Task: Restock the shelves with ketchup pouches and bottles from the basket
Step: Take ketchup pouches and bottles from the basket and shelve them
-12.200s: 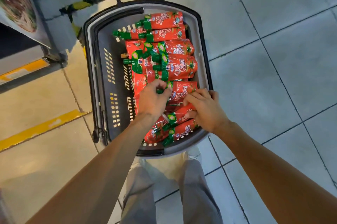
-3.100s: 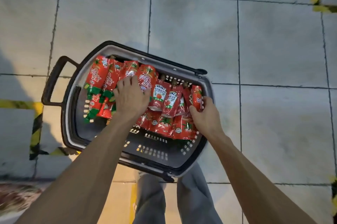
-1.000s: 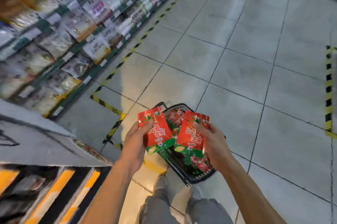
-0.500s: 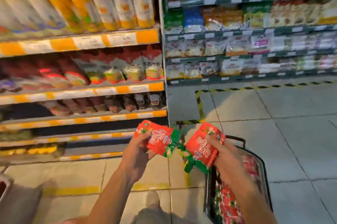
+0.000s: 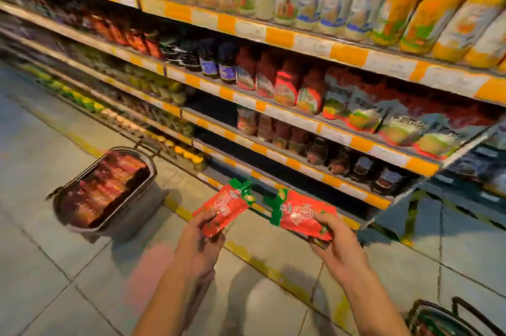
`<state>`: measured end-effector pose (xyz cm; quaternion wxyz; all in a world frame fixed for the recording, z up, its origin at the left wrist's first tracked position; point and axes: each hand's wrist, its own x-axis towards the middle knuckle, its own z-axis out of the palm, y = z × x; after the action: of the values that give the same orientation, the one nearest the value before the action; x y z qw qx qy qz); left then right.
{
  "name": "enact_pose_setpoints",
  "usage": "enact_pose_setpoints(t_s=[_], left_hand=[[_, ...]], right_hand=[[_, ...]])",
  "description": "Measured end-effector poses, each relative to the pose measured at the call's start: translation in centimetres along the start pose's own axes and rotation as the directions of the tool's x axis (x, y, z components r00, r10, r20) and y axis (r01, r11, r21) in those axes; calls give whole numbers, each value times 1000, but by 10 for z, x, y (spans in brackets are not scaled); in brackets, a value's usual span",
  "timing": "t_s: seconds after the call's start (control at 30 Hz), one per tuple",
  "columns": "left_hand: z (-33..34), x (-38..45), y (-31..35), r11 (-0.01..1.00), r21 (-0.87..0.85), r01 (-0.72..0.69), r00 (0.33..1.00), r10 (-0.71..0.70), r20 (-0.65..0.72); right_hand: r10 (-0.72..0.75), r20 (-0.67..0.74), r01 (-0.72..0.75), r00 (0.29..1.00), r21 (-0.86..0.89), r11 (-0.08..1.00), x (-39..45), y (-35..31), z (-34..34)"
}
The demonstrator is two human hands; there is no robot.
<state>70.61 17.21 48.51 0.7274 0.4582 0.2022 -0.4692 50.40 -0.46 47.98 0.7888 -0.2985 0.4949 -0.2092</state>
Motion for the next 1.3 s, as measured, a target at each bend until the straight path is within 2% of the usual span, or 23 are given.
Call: enact_pose_setpoints(t_s=[0.13,0.23,0.37,0.6,0.83,0.97,1.13,1.3], left_hand=[[-29,18,49,991,-125,39,998,-33,51],[-39,34,76,985,-169,41,998,-34,46],[-40,64,105,996,-88,21,999,-18,28],[-21,125,148,986,12,-164,986,164,6],[10,189,188,947,131,-294,935,314,-167],[14,229,213,932,158,-325,912,354,-208],[1,291,238,914,248,-321,903,374,-211],[-23,379,261,863,365,-348,890,426,-159]], right_hand=[[115,117,-122,987,58,991,19,20,82],[149,202,-159,968,36,987,31,26,129],[194,261,-198,946,-10,980,61,21,173],[231,375,-131,898,-273,953,149,-2,232],[236,523,18,819,-434,901,244,-28,296],[247,527,31,813,-463,886,292,-34,327],[193,484,124,854,-548,827,330,-21,356],[0,399,242,917,-556,795,388,16,375]])
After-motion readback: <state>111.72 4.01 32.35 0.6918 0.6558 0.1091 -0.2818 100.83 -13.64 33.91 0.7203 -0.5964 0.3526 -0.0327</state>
